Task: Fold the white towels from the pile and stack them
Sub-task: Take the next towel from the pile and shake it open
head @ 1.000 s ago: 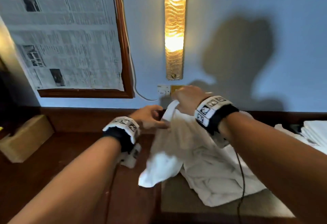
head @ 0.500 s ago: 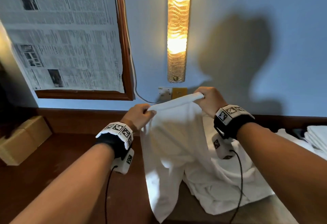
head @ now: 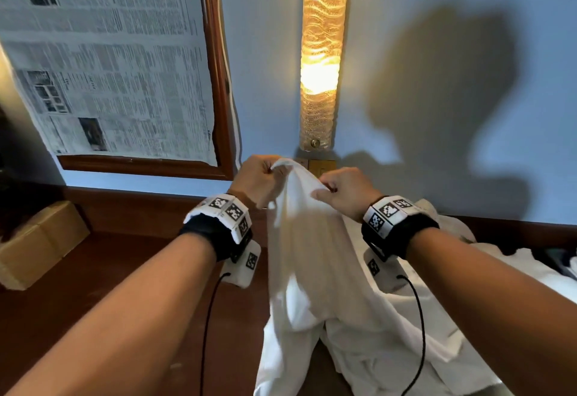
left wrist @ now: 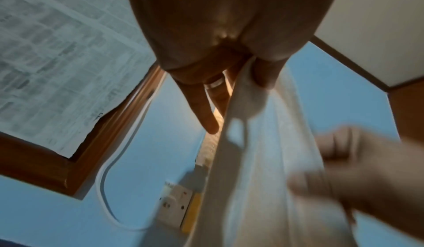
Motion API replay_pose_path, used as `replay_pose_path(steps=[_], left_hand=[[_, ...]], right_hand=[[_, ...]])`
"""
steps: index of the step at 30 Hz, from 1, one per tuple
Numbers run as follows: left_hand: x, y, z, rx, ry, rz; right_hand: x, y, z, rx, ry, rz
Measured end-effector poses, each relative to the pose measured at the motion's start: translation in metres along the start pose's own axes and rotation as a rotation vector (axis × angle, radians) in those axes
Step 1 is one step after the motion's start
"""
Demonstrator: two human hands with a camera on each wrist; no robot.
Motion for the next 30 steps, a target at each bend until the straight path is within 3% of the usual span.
replay_pose_path(steps=[2,6,8,10,12,15,17,21,24,30], left_hand=[[-0.018,-0.002,-0.007,0.001,0.054,0.011],[-0.063,-0.012,-0.009,-0.001,0.119,0.009],[-0.074,-0.021,-0.01,0.006,0.068,0.054],[-0.068,-0.025,-0.012,-0.005,-0.064,0.159],[-0.052,-0.022,-0.014,-0.02,-0.17,0.217],[-0.029,-0.012,-0.011,-0.015,-0.273,0.252],[-0.026,-0.009,-0.008,-0.068,-0.253,0.407],[-0.043,-0.014,-0.009,-0.008,-0.2,0.482],[-0.064,-0.016,-0.005,0.043,-0.179,0.503],[-0.11,-0.031,0.009,0.08,-0.22,0.502]], right_hand=[[0.022,0.031,0.009,0.084,-0.125,0.119],[0.045,0.103,0.051,0.399,-0.248,0.07],[0.036,0.117,0.056,0.489,-0.184,0.029],[0.016,0.103,0.043,0.462,0.037,-0.054],[-0.002,0.057,0.02,0.286,0.235,-0.127],[-0.017,-0.036,-0.022,0.018,0.28,-0.179],[-0.028,-0.079,-0.042,0.003,0.304,-0.13],[-0.041,-0.101,-0.039,0.08,0.37,-0.057],[-0.025,-0.108,-0.016,0.12,0.304,-0.091],[0.029,-0.033,0.078,0.582,0.101,0.087]])
Point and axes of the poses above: each hand's wrist, its own z-axis away from the middle knuckle, its own x-axis out of the palm, y = z × x, the point moved 4 cm from there along -z, towards the middle knuckle, and after that the axes turned 1 degree about -x, right-handed, at the moved point
